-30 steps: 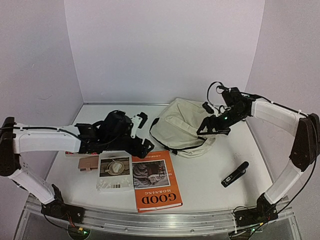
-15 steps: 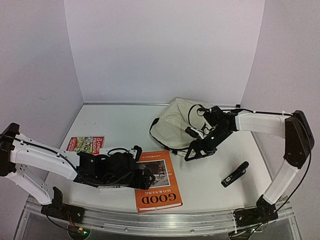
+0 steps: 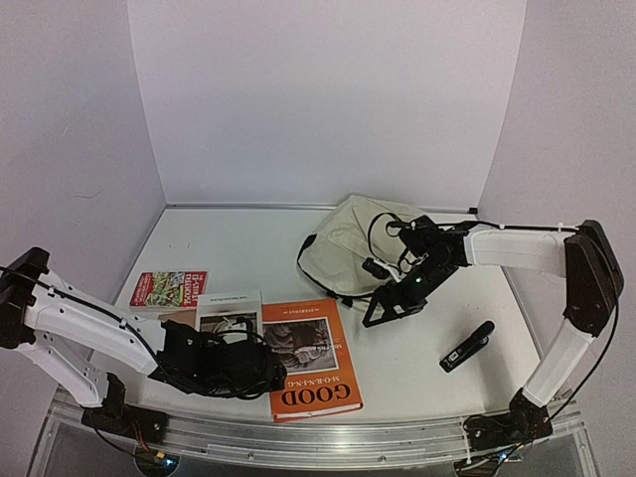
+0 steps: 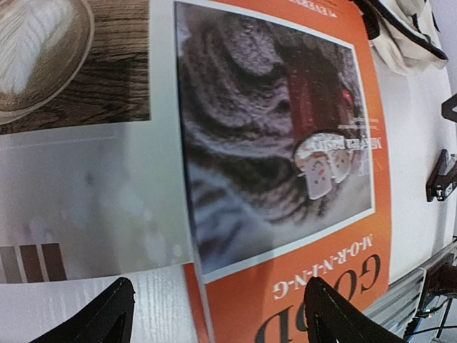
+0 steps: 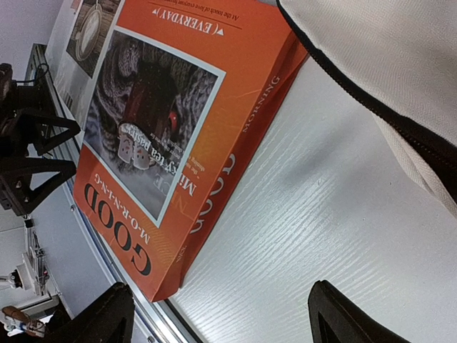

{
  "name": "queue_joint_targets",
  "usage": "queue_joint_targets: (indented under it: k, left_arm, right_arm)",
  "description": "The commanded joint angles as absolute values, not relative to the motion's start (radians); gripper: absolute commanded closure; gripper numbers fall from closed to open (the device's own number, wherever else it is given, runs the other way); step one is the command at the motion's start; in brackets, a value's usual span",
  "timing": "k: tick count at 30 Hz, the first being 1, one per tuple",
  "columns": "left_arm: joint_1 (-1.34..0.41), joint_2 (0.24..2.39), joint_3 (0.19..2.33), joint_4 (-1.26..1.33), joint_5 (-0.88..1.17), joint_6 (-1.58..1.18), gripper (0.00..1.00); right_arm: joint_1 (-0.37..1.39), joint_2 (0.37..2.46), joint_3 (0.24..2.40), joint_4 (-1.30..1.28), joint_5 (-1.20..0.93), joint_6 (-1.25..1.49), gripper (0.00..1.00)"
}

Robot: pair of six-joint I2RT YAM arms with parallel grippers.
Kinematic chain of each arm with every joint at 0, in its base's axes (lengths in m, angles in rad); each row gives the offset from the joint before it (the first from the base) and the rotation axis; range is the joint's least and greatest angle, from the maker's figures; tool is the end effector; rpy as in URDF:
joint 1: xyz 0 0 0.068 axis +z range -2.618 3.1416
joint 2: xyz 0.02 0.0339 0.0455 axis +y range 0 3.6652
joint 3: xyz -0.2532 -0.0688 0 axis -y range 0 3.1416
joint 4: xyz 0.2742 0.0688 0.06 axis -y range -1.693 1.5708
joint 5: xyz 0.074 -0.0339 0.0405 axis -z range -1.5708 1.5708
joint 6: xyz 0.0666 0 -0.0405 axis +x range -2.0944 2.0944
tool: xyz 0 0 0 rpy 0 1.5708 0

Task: Pack the student bag
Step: Pick up the book from the center of the board.

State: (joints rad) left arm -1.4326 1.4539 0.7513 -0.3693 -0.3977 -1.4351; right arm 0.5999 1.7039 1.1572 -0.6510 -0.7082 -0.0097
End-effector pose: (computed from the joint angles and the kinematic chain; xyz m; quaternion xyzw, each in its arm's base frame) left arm 0.0673 -0.2968 0.1147 -0.0500 0.9499 -0.2136 0.2227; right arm 0.2763 0.2415 0.1572 -0.3379 0.8599 0.3766 0.0673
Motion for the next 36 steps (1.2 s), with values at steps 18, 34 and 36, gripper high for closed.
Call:
queue_joint_targets:
  k: [18,34,36]
  left_arm:
    - [-1.372,1.541,0.773,0.083,-0.354,-1.056,0.6]
    - [-1.338,1.578,0.754,0.314,-0.389,-0.997,0.73]
    - [-1.333,1.584,0.752,0.344,-0.381,-0.998,0.73]
  right_arm:
    - [0.679,1.837,1.138,-0.633,-0.787,-0.034,0.2]
    - [0.696,1.846,1.145,-0.626,-0.893,-0.04,0.23]
    - [0.697,1.84,1.146,-0.623,-0.899,-0.042,0.23]
